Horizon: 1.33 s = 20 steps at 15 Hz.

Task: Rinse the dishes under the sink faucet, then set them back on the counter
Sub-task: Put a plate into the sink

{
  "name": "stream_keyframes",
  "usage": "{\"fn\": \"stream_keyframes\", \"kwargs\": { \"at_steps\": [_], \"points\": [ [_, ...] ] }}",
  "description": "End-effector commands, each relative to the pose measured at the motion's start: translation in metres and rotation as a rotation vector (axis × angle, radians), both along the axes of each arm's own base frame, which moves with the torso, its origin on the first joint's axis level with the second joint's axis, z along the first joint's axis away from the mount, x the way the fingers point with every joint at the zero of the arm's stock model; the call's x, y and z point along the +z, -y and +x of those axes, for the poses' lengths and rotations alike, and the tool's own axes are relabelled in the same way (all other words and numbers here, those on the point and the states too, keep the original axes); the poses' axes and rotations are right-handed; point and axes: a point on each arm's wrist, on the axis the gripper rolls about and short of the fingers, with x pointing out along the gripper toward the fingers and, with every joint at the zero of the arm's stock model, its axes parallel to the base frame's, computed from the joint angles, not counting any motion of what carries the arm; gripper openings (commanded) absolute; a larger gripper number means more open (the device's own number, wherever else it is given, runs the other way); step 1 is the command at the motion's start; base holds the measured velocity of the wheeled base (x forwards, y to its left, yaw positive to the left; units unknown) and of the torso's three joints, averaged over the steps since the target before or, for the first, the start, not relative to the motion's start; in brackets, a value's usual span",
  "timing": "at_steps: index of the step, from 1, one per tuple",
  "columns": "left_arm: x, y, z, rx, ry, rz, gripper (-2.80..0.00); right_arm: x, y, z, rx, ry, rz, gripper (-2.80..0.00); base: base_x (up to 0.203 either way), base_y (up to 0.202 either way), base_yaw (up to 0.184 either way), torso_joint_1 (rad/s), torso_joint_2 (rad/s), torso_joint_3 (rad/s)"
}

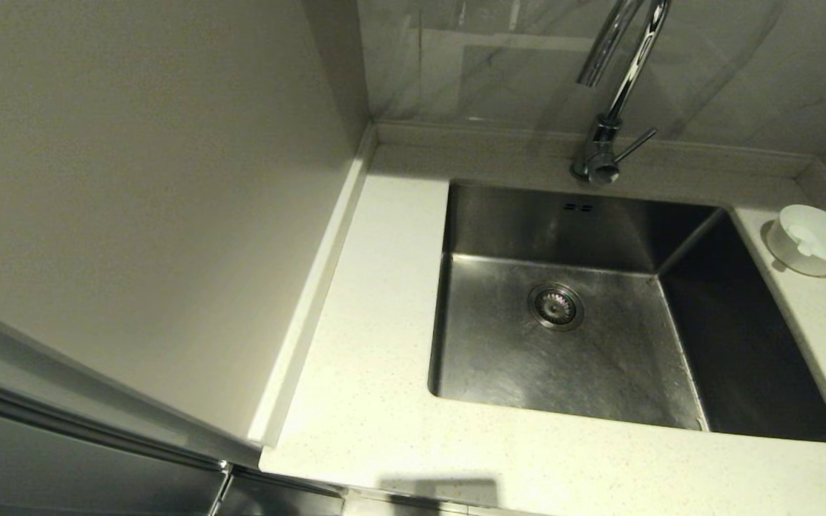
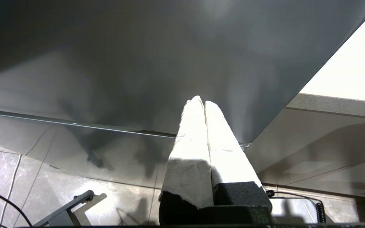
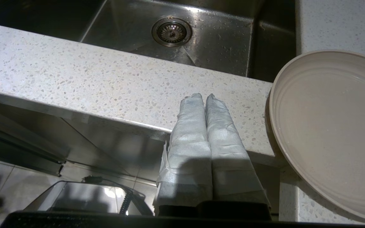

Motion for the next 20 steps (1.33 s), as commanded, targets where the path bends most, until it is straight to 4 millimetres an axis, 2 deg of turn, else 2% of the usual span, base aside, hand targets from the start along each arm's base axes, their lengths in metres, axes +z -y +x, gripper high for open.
{"fn": "stream_keyframes", "kwargs": {
  "at_steps": [1,7,8,10,12,15,18,20],
  "points": [
    [0.0,0.0,0.0,0.0,0.004,-0.001,-2.8,0.0,0.0,0.0,0.002,-0.002,-0.002,-2.8,0.0,0.0,0.0,0.0,0.0,0.0],
    [0.0,0.0,0.0,0.0,0.004,-0.001,-2.8,0.001,0.001,0.0,-0.022,0.006,-0.013,-2.8,0.0,0.0,0.0,0.0,0.0,0.0],
    [0.0,0.0,0.0,0.0,0.004,-0.001,-2.8,0.009,0.001,-0.002,-0.026,0.03,-0.013,-2.8,0.0,0.0,0.0,0.0,0.0,0.0],
    [0.0,0.0,0.0,0.0,0.004,-0.001,-2.8,0.041,0.001,-0.004,-0.029,0.061,-0.009,-2.8,0.0,0.0,0.0,0.0,0.0,0.0],
    [0.0,0.0,0.0,0.0,0.004,-0.001,-2.8,0.084,0.001,-0.001,-0.044,0.076,0.002,-2.8,0.0,0.0,0.0,0.0,0.0,0.0],
    [0.0,0.0,0.0,0.0,0.004,-0.001,-2.8,0.132,0.003,0.02,-0.152,0.046,0.01,-2.8,0.0,0.0,0.0,0.0,0.0,0.0],
    [0.0,0.0,0.0,0.0,0.004,-0.001,-2.8,0.172,0.007,0.045,-0.346,-0.03,0.002,-2.8,0.0,0.0,0.0,0.0,0.0,0.0],
    [0.0,0.0,0.0,0.0,0.004,-0.001,-2.8,0.183,0.008,0.06,-0.379,-0.143,-0.007,-2.8,0.0,0.0,0.0,0.0,0.0,0.0]
  ]
}}
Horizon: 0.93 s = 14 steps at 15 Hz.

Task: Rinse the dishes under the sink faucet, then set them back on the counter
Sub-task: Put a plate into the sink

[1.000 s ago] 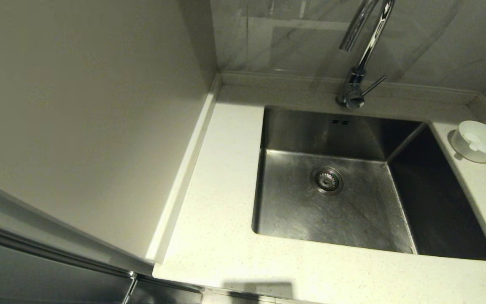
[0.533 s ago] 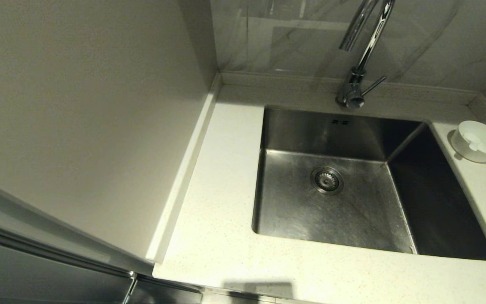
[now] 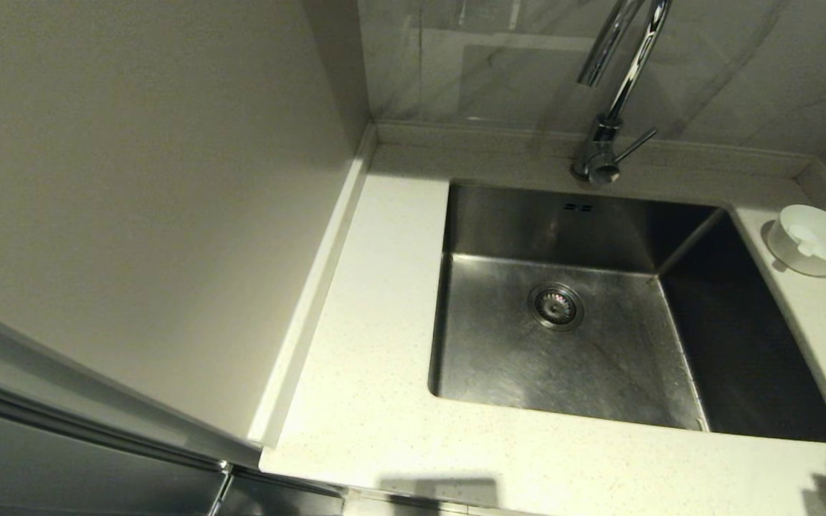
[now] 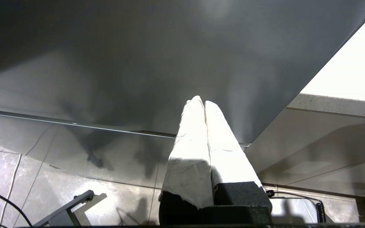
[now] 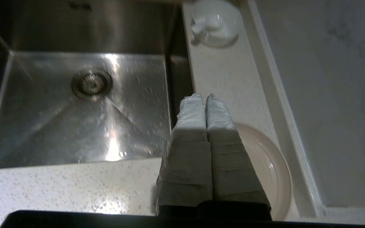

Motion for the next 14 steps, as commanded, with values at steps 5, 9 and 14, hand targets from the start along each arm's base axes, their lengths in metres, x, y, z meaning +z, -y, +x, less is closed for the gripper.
{"fn": "stream_keyframes", "kwargs": {
  "at_steps": [5,9,14],
  "points": [
    [0.0,0.0,0.0,0.0,0.003,-0.001,-2.8,0.048,-0.001,0.085,-0.027,-0.242,0.336,-2.8,0.0,0.0,0.0,0.0,0.0,0.0],
    [0.0,0.0,0.0,0.0,0.003,-0.001,-2.8,0.045,0.013,0.129,-0.244,-0.361,0.639,-2.8,0.0,0.0,0.0,0.0,0.0,0.0],
    [0.0,0.0,0.0,0.0,0.003,-0.001,-2.8,0.017,0.096,0.145,-0.711,-0.403,0.767,-2.8,0.0,0.0,0.0,0.0,0.0,0.0]
  ]
}}
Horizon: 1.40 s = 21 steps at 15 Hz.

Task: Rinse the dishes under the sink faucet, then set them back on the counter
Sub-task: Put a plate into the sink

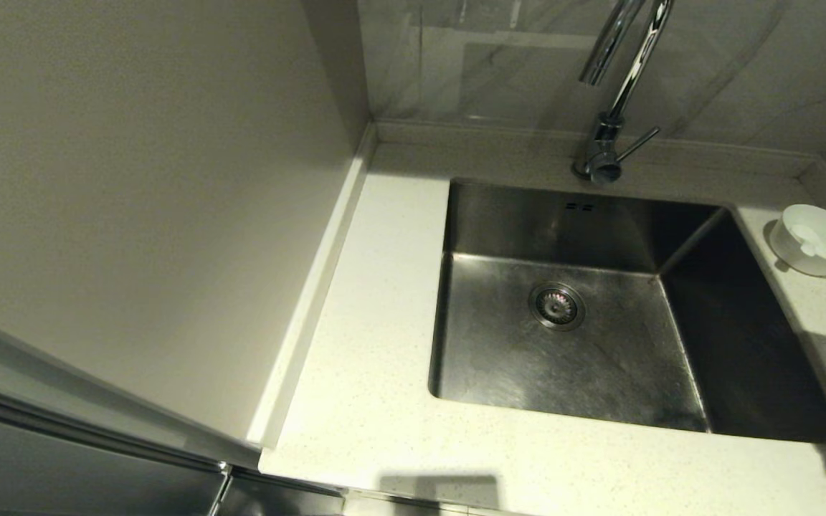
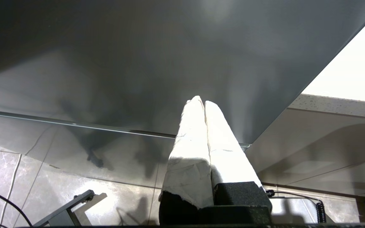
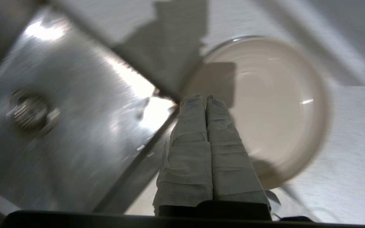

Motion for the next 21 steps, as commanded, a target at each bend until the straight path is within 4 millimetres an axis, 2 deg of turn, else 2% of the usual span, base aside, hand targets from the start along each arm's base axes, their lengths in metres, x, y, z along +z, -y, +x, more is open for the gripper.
{"fn": "stream_keyframes", "kwargs": {
  "at_steps": [1,4,7,8,11,16,21],
  "points": [
    [0.0,0.0,0.0,0.0,0.003,-0.001,-2.8,-0.02,0.034,0.001,-0.103,-0.114,0.032,-2.8,0.0,0.0,0.0,0.0,0.0,0.0],
    [0.0,0.0,0.0,0.0,0.003,-0.001,-2.8,-0.045,0.039,-0.007,-0.047,-0.16,0.034,-2.8,0.0,0.0,0.0,0.0,0.0,0.0],
    [0.0,0.0,0.0,0.0,0.003,-0.001,-2.8,-0.052,0.039,-0.004,0.021,-0.141,0.084,-2.8,0.0,0.0,0.0,0.0,0.0,0.0],
    [0.0,0.0,0.0,0.0,0.003,-0.001,-2.8,-0.054,0.041,-0.001,0.034,-0.15,0.093,0.0,0.0,0.0,0.0,0.0,0.0,0.0],
    [0.0,0.0,0.0,0.0,0.003,-0.001,-2.8,-0.063,0.039,0.005,0.168,-0.185,0.118,0.0,0.0,0.0,0.0,0.0,0.0,0.0],
    [0.0,0.0,0.0,0.0,0.004,-0.001,-2.8,-0.075,0.038,0.007,0.264,-0.249,0.11,0.0,0.0,0.0,0.0,0.0,0.0,0.0],
    [0.0,0.0,0.0,0.0,0.003,-0.001,-2.8,-0.083,0.004,0.004,0.477,-0.284,0.087,0.0,0.0,0.0,0.0,0.0,0.0,0.0]
  ]
}}
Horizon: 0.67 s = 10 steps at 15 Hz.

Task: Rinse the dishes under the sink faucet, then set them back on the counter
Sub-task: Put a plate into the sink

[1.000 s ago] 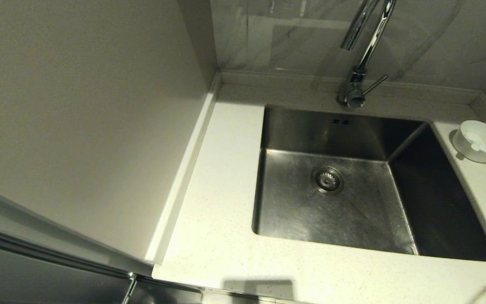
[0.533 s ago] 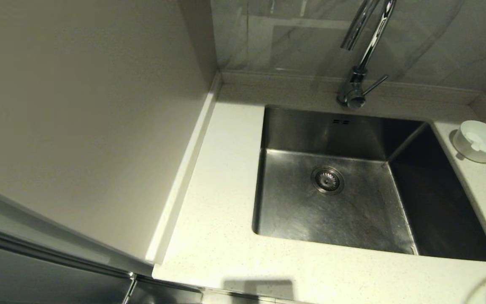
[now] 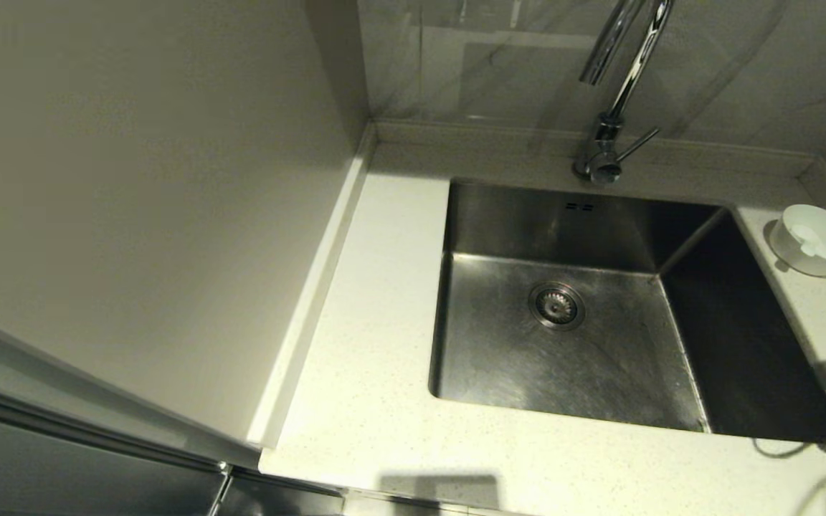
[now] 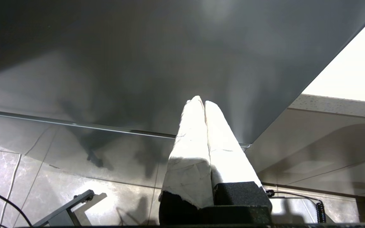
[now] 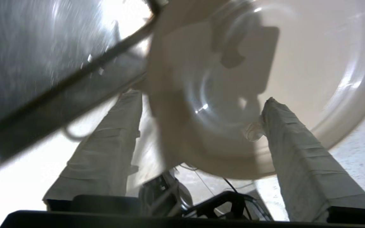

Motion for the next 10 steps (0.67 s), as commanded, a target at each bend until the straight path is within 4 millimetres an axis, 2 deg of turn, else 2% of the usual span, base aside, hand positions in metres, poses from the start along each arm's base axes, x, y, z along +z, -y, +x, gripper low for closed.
{"fn": "stream_keyframes", "kwargs": {
  "at_steps": [1,4,8,10],
  "points": [
    [0.0,0.0,0.0,0.0,0.004,0.0,-2.8,-0.001,-0.014,-0.001,0.066,0.0,0.001,0.0,0.0,0.0,0.0,0.0,0.0,0.0],
    [0.0,0.0,0.0,0.0,0.004,0.0,-2.8,-0.009,-0.014,0.006,0.084,-0.011,0.01,0.0,0.0,0.0,0.0,0.0,0.0,0.0],
    [0.0,0.0,0.0,0.0,0.004,0.0,-2.8,-0.041,-0.002,0.029,0.078,0.034,-0.031,0.0,0.0,0.0,0.0,0.0,0.0,0.0],
    [0.0,0.0,0.0,0.0,0.004,0.0,-2.8,-0.046,0.002,0.038,0.077,0.038,-0.035,0.0,0.0,0.0,0.0,0.0,0.0,0.0]
  ]
}}
